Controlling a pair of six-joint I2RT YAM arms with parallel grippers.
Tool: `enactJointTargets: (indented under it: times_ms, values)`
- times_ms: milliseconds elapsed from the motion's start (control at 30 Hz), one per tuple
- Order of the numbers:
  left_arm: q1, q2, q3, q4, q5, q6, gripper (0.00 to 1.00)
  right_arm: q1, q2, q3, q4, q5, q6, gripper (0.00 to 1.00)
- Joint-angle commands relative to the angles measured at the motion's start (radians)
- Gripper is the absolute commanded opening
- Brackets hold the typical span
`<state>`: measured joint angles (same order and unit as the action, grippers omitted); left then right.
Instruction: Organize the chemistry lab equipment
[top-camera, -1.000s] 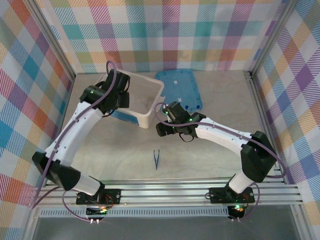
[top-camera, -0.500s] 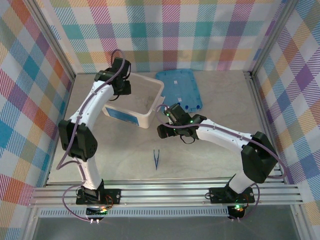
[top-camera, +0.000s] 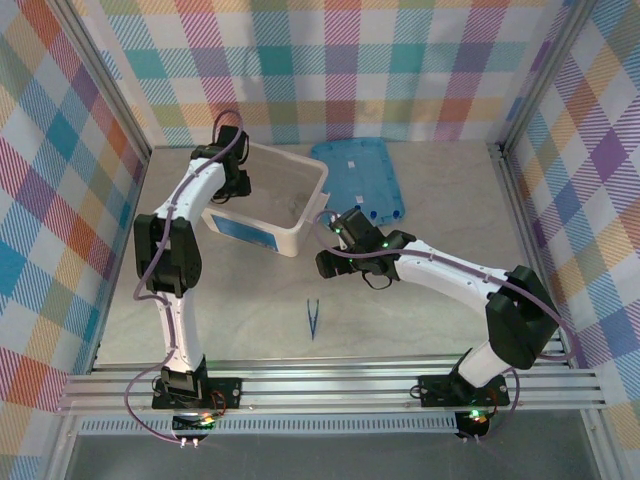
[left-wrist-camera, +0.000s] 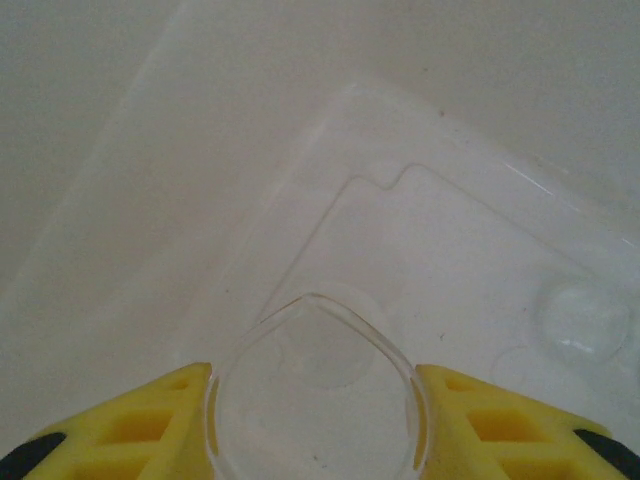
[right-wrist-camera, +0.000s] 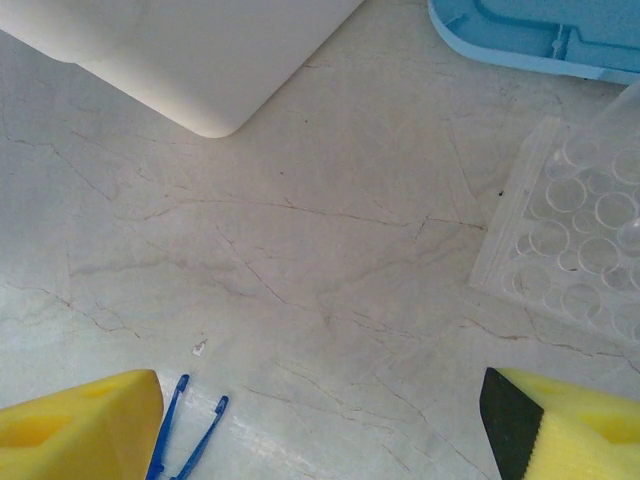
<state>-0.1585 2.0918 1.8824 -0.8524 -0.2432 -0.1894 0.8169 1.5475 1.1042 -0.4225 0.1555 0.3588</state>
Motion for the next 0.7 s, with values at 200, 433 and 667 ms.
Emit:
enactJointTargets:
  times_ms: [200,433,667]
  values:
    - [0.014,0.089,0.112,0.001,0.034,-0.008,0.37,-0.009,-0.044,-0.026,-0.012,0.009,0.026,0.84]
    - [0.025,0.163,0.188,-0.017,0.04,-0.013,0.37,-0.01,-0.059,-0.026,-0.025,0.018,0.027,0.84]
    - [0.026,0.217,0.23,-0.036,0.032,-0.005,0.37,-0.013,-0.063,-0.026,-0.03,0.024,0.028,0.84]
